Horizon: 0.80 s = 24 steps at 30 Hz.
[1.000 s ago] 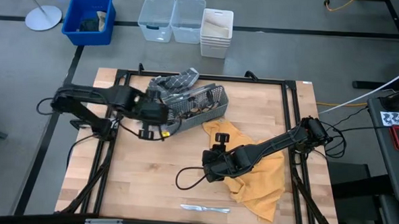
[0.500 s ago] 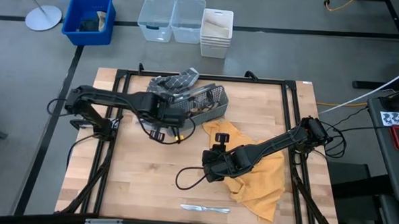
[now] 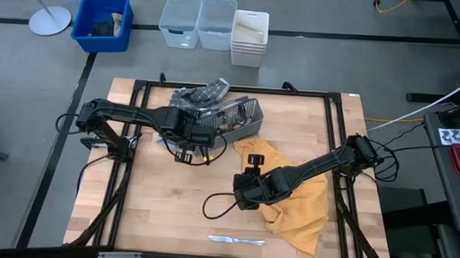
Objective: Sort silverware
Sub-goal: Put the silver knife into the gray silverware basket
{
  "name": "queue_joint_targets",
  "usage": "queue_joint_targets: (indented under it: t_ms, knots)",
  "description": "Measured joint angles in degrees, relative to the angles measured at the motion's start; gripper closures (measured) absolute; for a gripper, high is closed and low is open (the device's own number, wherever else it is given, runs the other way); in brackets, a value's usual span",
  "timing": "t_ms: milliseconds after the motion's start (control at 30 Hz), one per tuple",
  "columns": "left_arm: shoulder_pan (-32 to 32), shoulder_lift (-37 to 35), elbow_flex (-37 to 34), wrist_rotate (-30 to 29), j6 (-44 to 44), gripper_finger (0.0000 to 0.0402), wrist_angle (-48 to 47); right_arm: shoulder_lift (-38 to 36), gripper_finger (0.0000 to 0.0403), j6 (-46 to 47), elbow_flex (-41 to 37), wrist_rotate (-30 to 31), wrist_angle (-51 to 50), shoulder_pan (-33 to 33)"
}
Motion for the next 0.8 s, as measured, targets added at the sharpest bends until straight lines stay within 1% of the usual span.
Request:
queue_joint_targets:
  t_ms: [233,367,467,633,800]
  knots:
    - [-1.28,-3.40,0.00,0.05,-0.96,0.0290,-0.09,0.00,0.0306,0.19,0.00,-3.58,0.07,0.13]
    - [-2.49,-6.37,0.00,0.11,-3.75,0.0290,0.01,0.00,0.0306,0.17,0.00,-6.10,0.22,0.13]
    - [-3.55,-8.42,0.00,0.18,-7.61,0.0290,0.01,0.00,0.0306,0.32,0.00,-8.00,0.40,0.13]
    - [-6.47,-10.19,0.00,0.21,-15.81,0.0291,0.13,0.24,0.0306,5.44,0.00,-13.90,1.47,0.13]
    - [-9.88,-10.66,0.00,0.18,-16.92,0.0293,0.40,1.34,0.0306,9.43,0.00,-21.27,3.59,0.24]
